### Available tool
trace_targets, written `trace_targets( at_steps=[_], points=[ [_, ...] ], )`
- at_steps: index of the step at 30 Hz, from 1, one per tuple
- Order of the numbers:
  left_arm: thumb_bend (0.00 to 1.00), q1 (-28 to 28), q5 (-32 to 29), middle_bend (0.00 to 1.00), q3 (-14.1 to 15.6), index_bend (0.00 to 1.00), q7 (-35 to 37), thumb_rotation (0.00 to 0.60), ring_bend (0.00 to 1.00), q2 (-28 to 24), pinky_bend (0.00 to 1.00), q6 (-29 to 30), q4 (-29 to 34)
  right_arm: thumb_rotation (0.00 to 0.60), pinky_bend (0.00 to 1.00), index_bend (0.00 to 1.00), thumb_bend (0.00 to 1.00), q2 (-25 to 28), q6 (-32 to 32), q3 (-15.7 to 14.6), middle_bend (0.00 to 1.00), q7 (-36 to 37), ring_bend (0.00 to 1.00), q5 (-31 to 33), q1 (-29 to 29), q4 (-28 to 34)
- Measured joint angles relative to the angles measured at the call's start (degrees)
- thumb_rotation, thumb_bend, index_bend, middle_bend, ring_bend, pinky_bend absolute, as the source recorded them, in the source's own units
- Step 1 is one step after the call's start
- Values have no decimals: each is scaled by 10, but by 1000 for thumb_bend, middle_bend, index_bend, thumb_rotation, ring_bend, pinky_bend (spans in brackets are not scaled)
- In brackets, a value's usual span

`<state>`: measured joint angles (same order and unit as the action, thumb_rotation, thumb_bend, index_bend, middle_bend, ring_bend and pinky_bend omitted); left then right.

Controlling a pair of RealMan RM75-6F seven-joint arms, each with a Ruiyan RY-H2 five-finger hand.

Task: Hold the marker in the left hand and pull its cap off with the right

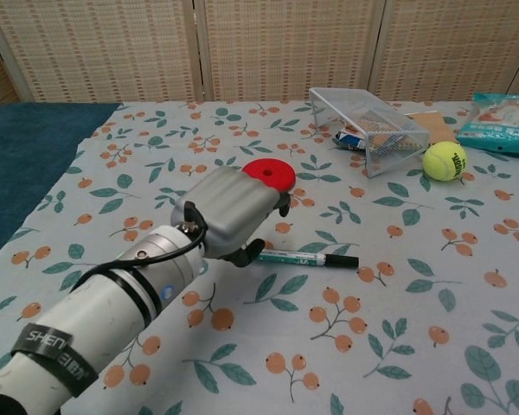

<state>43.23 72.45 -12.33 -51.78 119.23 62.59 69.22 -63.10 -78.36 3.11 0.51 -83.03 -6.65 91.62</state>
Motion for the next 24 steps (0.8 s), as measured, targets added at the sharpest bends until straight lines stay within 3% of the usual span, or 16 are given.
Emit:
trace_targets(
  at_steps=[14,24],
  points=[
    [438,15,-14,322,15,288,-31,600,810,42,1000,-11,-69,525,0,0,122,8,1,-2,0,17,0,-3,0,2],
    [437,10,-8,422,22,381,-37,600,810,49,1000,6,-85,524,0,0,123,8,-2,-2,0,15,0,-3,0,4]
  ],
)
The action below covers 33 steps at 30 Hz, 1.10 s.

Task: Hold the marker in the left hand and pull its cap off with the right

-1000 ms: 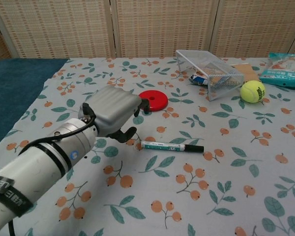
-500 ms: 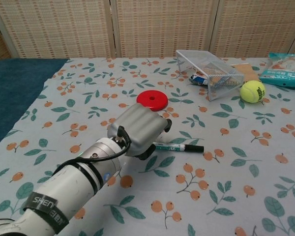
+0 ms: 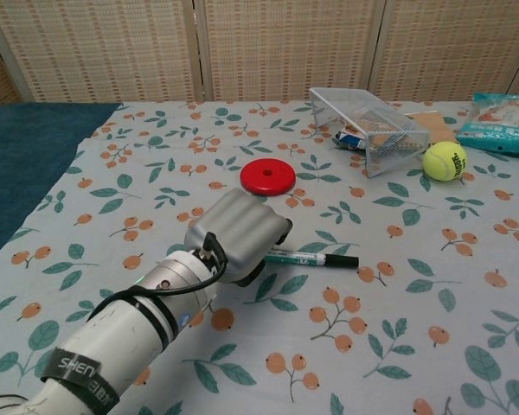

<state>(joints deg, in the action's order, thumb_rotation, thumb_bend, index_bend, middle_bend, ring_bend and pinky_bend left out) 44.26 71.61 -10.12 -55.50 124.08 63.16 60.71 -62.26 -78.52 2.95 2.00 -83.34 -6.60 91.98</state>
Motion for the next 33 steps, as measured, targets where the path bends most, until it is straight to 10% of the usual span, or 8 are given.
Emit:
trace_targets(
  at_steps=[22,33],
  points=[
    [439,-3,24,443,15,412,-2,600,811,21,1000,7,-33,525,0,0,123,5,2,-1,0,-1,0,3,1,8],
    [453,-8,52,743,16,704,28,600,839,27,1000,36,-43,524,0,0,123,5,1,-3,0,-2,0,-2,1,9]
  ],
)
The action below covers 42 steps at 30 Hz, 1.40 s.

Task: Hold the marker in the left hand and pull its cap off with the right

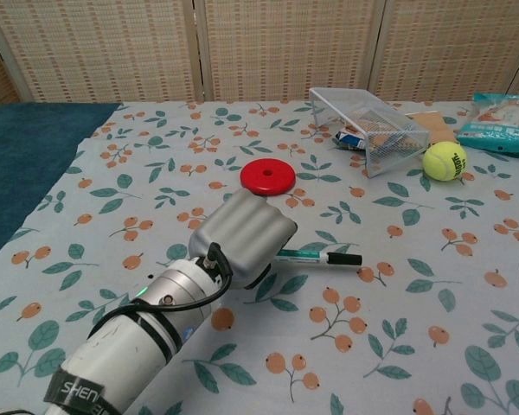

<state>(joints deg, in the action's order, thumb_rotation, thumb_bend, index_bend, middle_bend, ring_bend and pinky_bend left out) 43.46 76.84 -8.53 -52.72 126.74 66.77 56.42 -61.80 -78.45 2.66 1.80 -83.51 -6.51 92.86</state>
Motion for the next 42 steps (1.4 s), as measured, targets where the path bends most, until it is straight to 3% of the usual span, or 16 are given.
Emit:
trace_targets(
  at_steps=[8,12,22,26,31,42],
  points=[
    [527,-11,6,874,-19,836,19,600,849,-21,1000,27,30,525,0,13,124,-46,-14,2,0,-11,0,-31,-9,-12],
    [562,-16,2,908,-31,870,10,600,849,-39,1000,38,69,574,0,225,125,-94,-20,9,0,-29,0,-55,-27,-17],
    [557,-28,-8,910,-40,870,-26,600,857,-76,1000,53,166,600,0,452,144,-200,2,26,0,-65,0,-106,-92,-54],
    [557,-30,-16,909,-39,868,-50,600,857,-88,1000,52,218,600,0,476,166,-255,3,30,0,-39,0,-126,-120,-107],
    [556,-29,-25,904,-40,864,-62,600,857,-92,1000,51,233,600,0,477,177,-293,-3,33,0,8,0,-141,-144,-156],
    [553,-24,-47,892,-47,847,-74,600,857,-94,1000,45,241,600,0,482,198,-318,5,29,0,95,0,-138,-173,-205]
  ],
)
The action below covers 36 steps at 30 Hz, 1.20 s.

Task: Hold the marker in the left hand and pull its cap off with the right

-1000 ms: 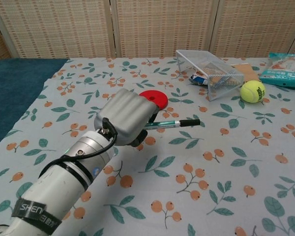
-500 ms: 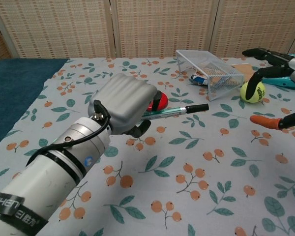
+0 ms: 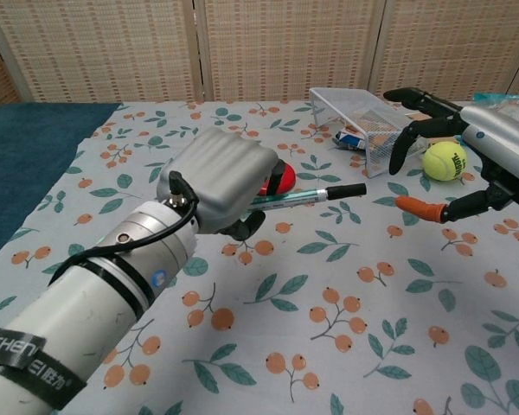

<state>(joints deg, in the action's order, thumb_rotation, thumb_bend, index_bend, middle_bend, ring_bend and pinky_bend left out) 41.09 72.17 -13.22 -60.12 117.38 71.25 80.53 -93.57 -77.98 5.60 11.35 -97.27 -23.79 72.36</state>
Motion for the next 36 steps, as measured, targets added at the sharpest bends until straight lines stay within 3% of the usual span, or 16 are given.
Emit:
trace_targets(
  at_steps=[10,25,36],
  points=[
    [553,6,-11,888,3,844,-8,600,857,2,1000,-2,12,600,0,470,198,2,32,-7,0,65,0,29,-18,-30],
    [552,14,-15,885,5,839,-4,600,857,11,1000,0,11,600,0,468,198,1,65,-9,0,83,0,50,-43,-16],
    [552,18,-18,886,6,839,-4,600,857,11,1000,0,12,600,0,558,204,-11,72,-8,0,82,0,62,-51,-14]
  ],
)
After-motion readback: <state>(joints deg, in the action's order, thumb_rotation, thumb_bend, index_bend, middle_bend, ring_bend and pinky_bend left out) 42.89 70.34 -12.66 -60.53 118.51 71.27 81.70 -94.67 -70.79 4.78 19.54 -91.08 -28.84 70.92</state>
